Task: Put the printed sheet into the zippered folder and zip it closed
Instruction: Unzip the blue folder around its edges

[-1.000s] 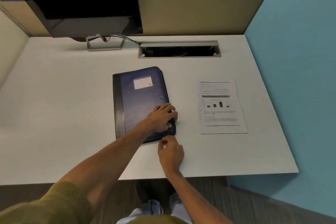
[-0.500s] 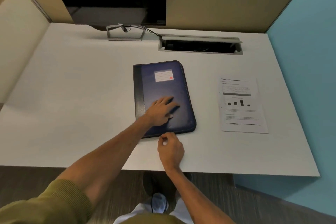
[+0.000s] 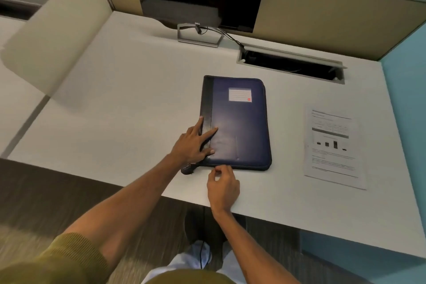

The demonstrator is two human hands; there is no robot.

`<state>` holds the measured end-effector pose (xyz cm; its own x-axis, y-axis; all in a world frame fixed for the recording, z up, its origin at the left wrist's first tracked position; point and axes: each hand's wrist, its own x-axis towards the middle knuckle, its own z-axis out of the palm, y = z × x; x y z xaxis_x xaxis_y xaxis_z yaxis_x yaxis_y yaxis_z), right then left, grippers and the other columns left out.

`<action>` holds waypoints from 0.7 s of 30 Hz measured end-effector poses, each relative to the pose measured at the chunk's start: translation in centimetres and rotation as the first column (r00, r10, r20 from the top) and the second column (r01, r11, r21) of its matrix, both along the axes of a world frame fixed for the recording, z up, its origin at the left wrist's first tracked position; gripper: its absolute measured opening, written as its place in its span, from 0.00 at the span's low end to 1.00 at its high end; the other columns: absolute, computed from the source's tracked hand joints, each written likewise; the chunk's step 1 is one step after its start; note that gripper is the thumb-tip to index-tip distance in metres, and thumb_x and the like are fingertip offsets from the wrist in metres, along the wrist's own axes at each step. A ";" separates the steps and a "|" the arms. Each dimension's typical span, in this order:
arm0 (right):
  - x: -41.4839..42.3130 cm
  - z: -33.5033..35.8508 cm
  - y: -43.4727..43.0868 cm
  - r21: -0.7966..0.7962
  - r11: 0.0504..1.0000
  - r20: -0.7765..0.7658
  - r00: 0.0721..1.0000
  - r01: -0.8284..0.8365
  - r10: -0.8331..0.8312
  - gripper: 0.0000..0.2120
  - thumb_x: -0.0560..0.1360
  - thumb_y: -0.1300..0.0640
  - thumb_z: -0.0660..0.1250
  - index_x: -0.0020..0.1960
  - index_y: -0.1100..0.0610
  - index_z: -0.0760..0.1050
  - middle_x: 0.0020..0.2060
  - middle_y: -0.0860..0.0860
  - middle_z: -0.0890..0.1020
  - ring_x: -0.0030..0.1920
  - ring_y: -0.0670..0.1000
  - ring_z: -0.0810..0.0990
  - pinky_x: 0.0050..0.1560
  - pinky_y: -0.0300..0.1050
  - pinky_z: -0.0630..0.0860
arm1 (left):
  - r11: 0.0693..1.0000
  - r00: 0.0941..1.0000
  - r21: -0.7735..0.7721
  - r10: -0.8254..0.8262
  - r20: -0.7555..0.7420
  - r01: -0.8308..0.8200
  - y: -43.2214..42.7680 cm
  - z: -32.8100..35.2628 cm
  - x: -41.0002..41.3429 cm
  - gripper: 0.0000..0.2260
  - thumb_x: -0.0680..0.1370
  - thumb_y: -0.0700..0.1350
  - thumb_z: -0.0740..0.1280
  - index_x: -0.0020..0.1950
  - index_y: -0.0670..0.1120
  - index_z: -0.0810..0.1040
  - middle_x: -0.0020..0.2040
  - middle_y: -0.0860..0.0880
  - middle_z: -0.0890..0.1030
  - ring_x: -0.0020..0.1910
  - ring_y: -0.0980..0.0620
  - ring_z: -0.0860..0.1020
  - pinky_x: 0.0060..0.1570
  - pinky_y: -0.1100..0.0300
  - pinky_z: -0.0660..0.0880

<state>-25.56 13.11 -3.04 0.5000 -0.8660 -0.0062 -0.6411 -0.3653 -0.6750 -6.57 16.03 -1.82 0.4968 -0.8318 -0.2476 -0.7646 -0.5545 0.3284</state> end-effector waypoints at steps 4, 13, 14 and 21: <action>1.1 0.1 1.5 -0.022 0.997 0.009 0.998 -0.068 0.069 0.05 0.76 0.55 0.77 0.50 0.50 0.82 0.45 0.45 0.85 0.41 0.47 0.80 0.43 0.46 0.80 | 1.000 1.000 -0.012 0.023 0.009 -0.023 0.1 0.3 -0.4 0.34 0.82 0.68 0.61 0.86 0.65 0.51 0.88 0.45 0.44 0.78 0.34 0.65 0.72 0.38 0.72; 1.2 -0.5 0.2 -0.074 0.978 -0.010 0.980 -0.197 0.196 0.05 0.75 0.53 0.76 0.49 0.48 0.82 0.44 0.44 0.84 0.45 0.46 0.79 0.48 0.49 0.77 | 0.938 0.865 -0.059 0.289 -0.411 -0.341 5.5 1.9 -0.5 0.28 0.79 0.58 0.74 0.74 0.51 0.68 0.63 0.48 0.80 0.50 0.51 0.84 0.60 0.45 0.81; 1.2 -0.6 -0.1 -0.078 0.976 -0.020 0.980 -0.201 0.200 0.05 0.75 0.53 0.76 0.50 0.48 0.82 0.45 0.44 0.84 0.46 0.47 0.79 0.48 0.49 0.77 | 0.970 0.873 -0.030 0.204 -0.443 -0.241 6.6 2.2 -0.4 0.28 0.79 0.54 0.73 0.76 0.52 0.67 0.60 0.49 0.83 0.51 0.52 0.84 0.61 0.46 0.82; 0.5 -0.8 -1.0 -0.070 0.976 -0.030 0.978 -0.208 0.207 0.06 0.75 0.52 0.77 0.51 0.49 0.82 0.46 0.46 0.84 0.48 0.48 0.79 0.50 0.48 0.77 | 0.999 0.970 0.051 0.031 -0.242 -0.019 8.4 1.8 -0.9 0.40 0.83 0.41 0.67 0.86 0.66 0.49 0.53 0.51 0.77 0.48 0.52 0.76 0.48 0.55 0.77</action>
